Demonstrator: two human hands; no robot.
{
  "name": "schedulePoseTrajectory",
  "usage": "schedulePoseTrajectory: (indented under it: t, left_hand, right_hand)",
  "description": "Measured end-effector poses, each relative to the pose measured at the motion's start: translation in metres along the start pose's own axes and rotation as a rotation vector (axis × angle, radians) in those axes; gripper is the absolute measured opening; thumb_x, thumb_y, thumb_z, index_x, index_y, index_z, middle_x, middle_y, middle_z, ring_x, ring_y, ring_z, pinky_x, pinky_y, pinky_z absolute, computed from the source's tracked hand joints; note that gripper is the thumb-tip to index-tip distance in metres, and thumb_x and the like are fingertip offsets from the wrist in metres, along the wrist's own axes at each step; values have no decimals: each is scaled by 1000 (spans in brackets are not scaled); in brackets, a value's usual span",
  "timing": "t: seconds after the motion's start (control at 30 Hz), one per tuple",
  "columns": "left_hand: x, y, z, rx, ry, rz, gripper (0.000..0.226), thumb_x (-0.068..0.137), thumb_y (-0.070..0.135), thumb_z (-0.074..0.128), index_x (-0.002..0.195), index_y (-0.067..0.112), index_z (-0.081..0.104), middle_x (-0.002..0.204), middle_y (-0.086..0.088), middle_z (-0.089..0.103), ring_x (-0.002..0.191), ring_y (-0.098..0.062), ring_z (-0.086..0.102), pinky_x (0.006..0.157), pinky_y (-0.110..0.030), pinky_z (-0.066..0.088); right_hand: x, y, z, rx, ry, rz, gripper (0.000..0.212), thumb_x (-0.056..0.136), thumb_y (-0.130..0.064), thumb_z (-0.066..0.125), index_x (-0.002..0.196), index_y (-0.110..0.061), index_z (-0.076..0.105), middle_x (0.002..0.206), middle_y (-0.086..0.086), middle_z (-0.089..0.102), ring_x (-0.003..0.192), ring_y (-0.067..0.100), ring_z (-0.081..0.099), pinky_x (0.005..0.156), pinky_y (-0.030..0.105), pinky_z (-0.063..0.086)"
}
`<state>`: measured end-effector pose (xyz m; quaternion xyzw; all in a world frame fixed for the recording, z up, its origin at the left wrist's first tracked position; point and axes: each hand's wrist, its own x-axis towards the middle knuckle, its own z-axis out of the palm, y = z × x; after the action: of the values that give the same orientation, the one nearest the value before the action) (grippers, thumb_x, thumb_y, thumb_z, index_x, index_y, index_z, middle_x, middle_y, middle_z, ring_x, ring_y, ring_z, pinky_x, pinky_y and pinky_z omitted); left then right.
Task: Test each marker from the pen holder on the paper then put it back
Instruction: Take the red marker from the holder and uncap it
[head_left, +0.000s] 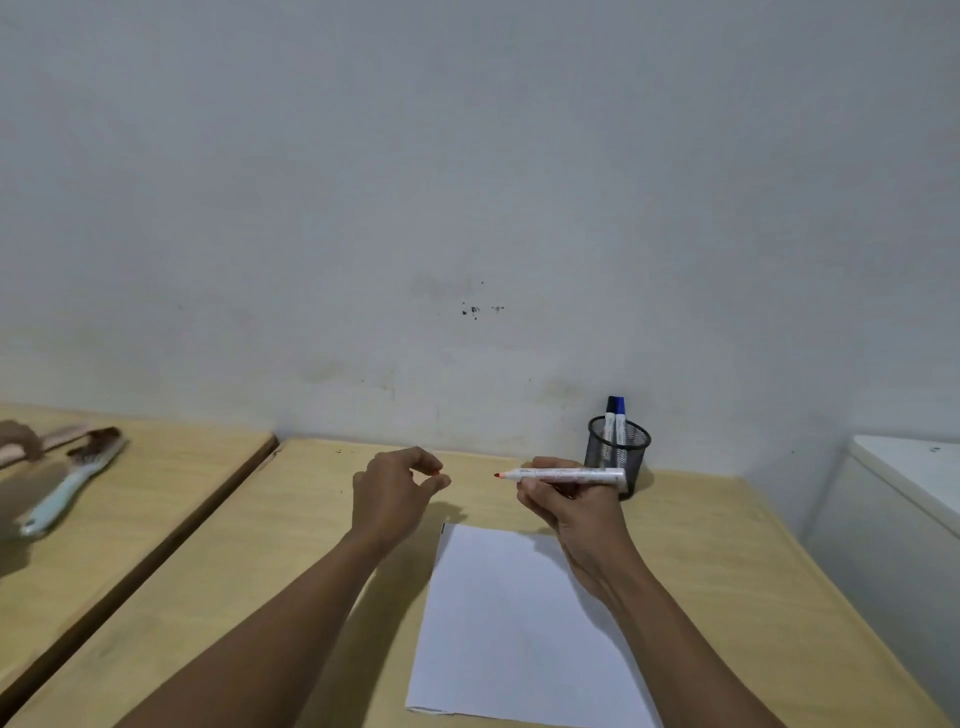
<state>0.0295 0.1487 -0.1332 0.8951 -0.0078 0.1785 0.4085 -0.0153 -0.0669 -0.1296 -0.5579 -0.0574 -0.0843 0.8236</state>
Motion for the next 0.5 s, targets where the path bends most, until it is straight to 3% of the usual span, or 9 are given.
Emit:
schedulePoseTrajectory:
  t: [0.17, 0.3, 0.4, 0.5]
  left_hand:
    - [2, -22, 17, 65, 2, -44, 10, 79, 32, 75, 86, 31, 68, 77, 23, 67, 81, -1, 60, 83, -31, 25]
    - [13, -41, 29, 125, -44, -63, 19, 83, 35, 70, 101, 35, 66, 83, 21, 69, 83, -4, 59, 82, -34, 25]
    - [16, -45, 34, 122, -73, -83, 29, 81, 33, 70, 110, 36, 64, 83, 21, 67, 86, -6, 60, 84, -35, 26]
    - [13, -48, 36, 125, -80, -57, 38, 81, 37, 68, 117, 36, 57, 92, 20, 69, 97, -7, 64, 86, -36, 27]
  right_hand:
    - [12, 25, -5, -21, 71, 49, 17, 84, 9, 73, 99, 2, 69, 80, 13, 73, 75, 23, 70, 79, 30, 62]
    - [22, 37, -6, -83, 63, 75, 7, 90, -5, 72, 96, -3, 72, 77, 10, 74, 72, 19, 69, 80, 39, 58]
    - [28, 43, -2, -156, 73, 85, 7, 91, -18, 73, 90, -11, 73, 75, 6, 73, 67, 17, 66, 68, 37, 54]
    - [32, 47, 5, -233, 63, 56, 12, 89, -19, 75, 87, -9, 70, 68, 5, 65, 61, 20, 58, 56, 33, 48]
